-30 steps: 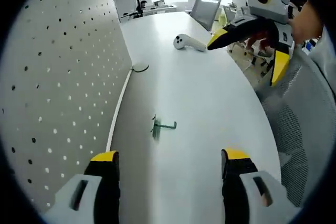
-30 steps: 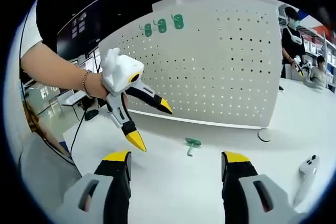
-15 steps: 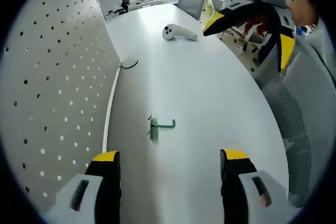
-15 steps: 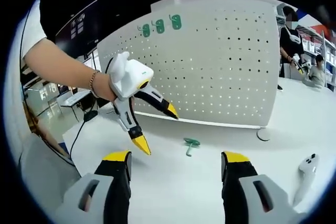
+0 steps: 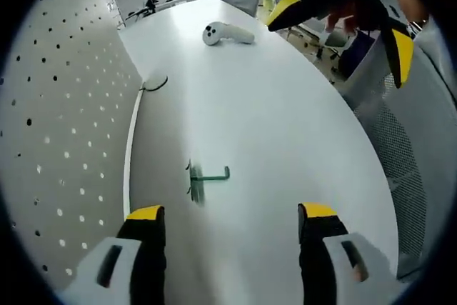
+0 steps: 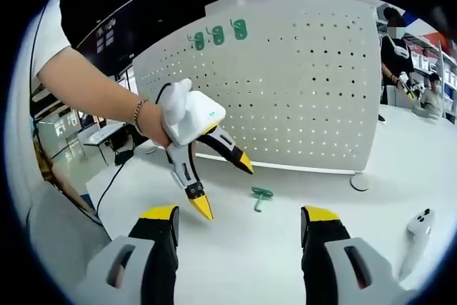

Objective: Insert the hook assembly into the mounting plate slot until the hook locks in place.

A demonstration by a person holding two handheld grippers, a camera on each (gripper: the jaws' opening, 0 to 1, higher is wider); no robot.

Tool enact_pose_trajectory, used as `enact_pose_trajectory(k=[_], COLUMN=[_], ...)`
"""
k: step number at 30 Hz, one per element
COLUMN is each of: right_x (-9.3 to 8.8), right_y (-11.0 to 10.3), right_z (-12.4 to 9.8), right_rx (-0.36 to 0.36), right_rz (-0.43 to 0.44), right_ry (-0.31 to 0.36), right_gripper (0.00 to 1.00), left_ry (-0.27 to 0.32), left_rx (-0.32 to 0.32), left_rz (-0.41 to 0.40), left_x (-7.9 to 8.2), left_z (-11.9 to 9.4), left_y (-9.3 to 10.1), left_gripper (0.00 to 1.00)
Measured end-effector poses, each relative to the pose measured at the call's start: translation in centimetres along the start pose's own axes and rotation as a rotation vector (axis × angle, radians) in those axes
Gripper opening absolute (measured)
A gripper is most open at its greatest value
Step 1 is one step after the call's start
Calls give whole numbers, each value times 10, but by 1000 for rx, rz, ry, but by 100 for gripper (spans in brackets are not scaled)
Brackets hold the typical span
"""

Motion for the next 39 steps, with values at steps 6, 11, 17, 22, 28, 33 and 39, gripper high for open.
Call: enact_pose_trajectory(k=[6,11,17,22,28,33,39], right_x=[-1,-1,-1,-1,-1,-1,-2], right_y=[1,1,3,4,5,5,5], right_z=[0,0,-1,-1,-1,-1,-1], right_rx=[-1,-2,-8,-8,-9,-10,-9], right_rz=[4,7,21,26,36,40,41], right_ry=[-1,-1,6,10,11,10,8], right_gripper=[67,67,67,67,67,66,65], left_ry=[-23,-30,-30,-47,-43,-35,-32], left_rx=[-24,-40,-80,-75,-83,-88,-86], left_rz=[19,29,7,22,20,5,3], left_x=[2,6,9,5,6,5,5], left_z=[8,14,20,24,25,26,25], left_y=[-4,-7,-7,-6,-7,-8,-12], left_gripper=[77,77,76,77,77,77,72])
Point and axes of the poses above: the point that each gripper's makers call its tool centre point, and the gripper's own axes: z roughly forward along the fingers, y roughly to its right, x roughly out of its top, the point moved 9 cm from there along -z, roughly backward along the fingers, and after that the axes turned 6 degrees about -y, right-handed, at the moved point
